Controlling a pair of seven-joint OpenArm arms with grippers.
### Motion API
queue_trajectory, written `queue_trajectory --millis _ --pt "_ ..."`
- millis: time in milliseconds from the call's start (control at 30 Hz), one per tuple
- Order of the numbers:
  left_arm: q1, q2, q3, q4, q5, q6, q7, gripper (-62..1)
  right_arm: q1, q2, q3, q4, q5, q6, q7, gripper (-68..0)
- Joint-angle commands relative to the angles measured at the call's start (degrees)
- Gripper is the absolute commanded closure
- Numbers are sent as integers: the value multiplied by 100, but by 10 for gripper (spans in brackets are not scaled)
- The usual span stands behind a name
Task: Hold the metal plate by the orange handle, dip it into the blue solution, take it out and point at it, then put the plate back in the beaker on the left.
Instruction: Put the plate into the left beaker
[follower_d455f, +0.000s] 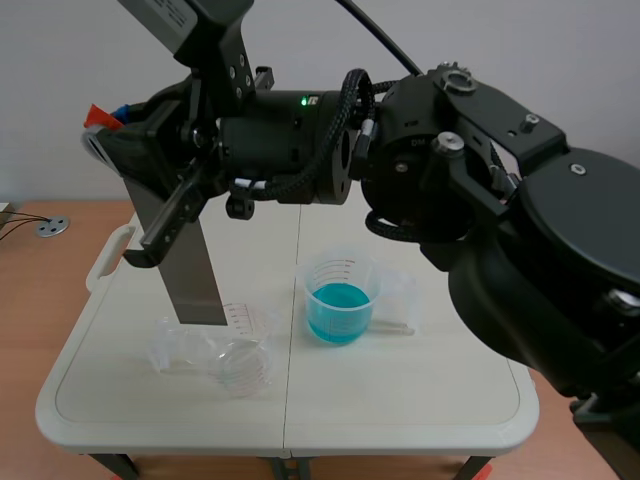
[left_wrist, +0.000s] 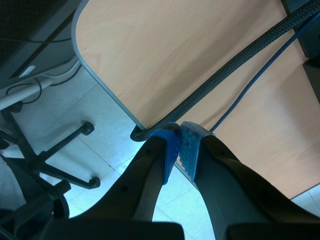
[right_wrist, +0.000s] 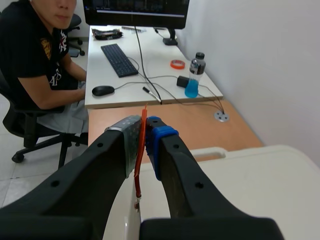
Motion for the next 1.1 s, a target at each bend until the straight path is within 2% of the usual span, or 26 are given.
queue_trajectory --millis 0,1067 --pt "46 -35 -13 24 0 2 -35 -30 127 -118 -50 -85 83 4 109 -13" --pt "44 -35 -13 24 2 4 -33 -30 92 -396 -107 -2006 63 4 682 -13"
